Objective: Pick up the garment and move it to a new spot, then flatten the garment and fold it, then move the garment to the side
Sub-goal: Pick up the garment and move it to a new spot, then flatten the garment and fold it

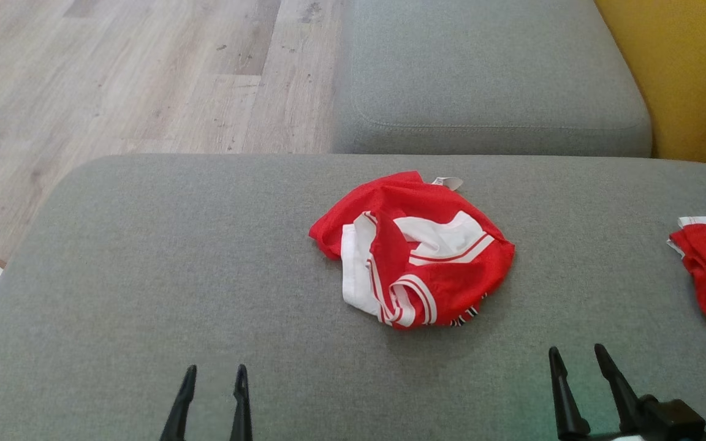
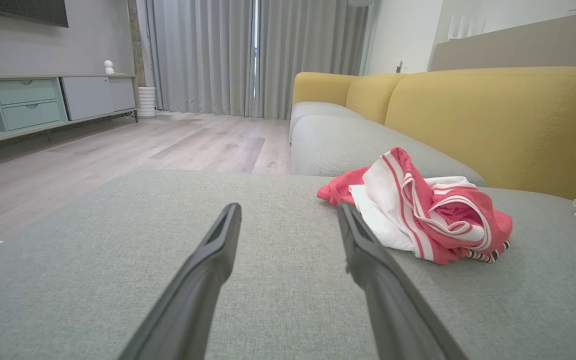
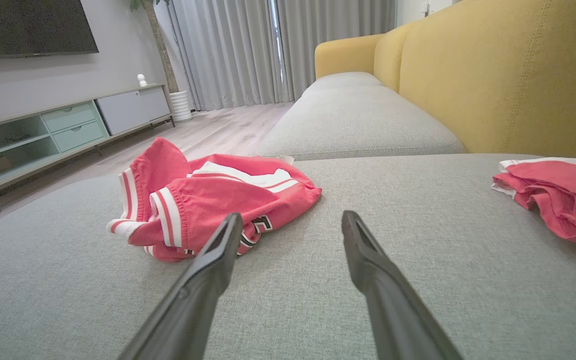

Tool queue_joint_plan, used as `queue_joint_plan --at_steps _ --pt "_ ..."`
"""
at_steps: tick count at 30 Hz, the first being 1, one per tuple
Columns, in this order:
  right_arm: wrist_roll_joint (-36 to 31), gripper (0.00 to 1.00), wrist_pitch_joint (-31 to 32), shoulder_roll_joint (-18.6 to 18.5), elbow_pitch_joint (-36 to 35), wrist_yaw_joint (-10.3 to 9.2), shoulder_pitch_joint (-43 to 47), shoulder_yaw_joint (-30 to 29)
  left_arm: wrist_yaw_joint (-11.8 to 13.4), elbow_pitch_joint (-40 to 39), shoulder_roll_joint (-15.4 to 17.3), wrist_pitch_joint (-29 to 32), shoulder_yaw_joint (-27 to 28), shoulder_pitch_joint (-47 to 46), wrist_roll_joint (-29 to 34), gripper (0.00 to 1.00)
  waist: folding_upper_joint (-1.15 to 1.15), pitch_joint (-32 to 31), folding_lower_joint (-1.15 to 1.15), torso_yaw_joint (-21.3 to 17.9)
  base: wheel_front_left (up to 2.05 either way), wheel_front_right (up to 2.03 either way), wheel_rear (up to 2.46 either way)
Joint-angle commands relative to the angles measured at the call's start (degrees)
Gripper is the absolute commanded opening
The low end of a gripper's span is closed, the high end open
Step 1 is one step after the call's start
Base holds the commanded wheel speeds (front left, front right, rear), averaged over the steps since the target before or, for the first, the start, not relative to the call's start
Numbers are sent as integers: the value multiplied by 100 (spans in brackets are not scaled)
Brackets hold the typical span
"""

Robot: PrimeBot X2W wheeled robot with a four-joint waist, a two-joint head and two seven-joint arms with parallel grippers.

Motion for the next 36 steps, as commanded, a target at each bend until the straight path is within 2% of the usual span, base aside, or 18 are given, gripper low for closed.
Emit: queue_joint_plan --at_steps 1,8,36 --pt "-43 100 -62 -44 -220 39 -167 100 -21 -225 -60 -55 262 -283 58 100 0 8 1 -9 0 0 0" --pt "-39 100 -62 -19 -233 39 -107 105 -42 -181 -133 -55 423 -259 110 100 0 -88 1 -78 0 0 0" --pt "107 100 -62 -9 -283 39 -118 138 -96 -73 -196 -56 389 -300 112 100 0 -46 1 -203 0 0 0"
